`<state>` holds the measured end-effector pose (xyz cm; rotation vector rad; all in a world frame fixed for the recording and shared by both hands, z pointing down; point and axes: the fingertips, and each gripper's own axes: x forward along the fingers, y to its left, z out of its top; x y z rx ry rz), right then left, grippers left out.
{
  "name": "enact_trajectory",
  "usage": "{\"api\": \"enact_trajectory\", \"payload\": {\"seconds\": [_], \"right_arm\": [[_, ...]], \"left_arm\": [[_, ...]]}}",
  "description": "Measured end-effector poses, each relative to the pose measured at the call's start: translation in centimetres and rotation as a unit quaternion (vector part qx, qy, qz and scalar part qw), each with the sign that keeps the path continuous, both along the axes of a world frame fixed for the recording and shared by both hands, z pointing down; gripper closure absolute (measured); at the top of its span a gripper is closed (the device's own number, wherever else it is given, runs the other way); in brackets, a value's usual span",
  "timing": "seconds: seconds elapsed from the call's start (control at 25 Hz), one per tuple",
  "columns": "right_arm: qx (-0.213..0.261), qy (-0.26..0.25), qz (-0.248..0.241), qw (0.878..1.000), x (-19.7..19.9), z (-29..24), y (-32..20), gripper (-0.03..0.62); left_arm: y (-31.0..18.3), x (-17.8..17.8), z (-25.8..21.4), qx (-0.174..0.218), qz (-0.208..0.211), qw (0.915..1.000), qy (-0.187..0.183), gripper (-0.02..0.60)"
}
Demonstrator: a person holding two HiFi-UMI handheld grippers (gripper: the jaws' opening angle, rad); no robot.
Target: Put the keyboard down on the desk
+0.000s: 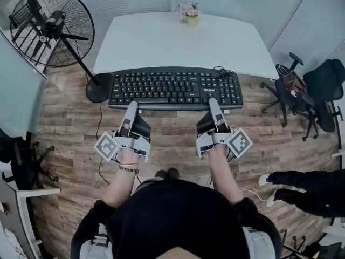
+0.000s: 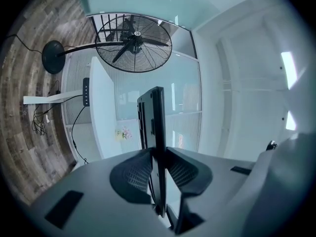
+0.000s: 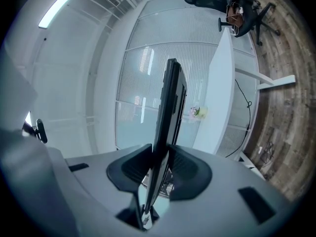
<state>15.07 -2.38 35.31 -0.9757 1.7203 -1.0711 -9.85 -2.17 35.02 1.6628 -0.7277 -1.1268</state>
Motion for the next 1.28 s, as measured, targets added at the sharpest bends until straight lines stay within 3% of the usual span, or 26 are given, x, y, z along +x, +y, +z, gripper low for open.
{"api": "enact_trajectory", "payload": {"seconds": [0.68,1.28], "right_arm": [[-0.001,0.002,-0.015,1.000,0.0,0.4,-2.0,0.487],[0.003,0.000,-0.013,1.000,-1.5,0.2,-8.8,0.487]], "left_arm": [[-1.4,-0.1,0.0,0.005,-0.016,0.9998,-0.011,0.488],[-8.2,-1.6,0.4,0.003,-0.012,0.9999,-0.004,0.488]]}}
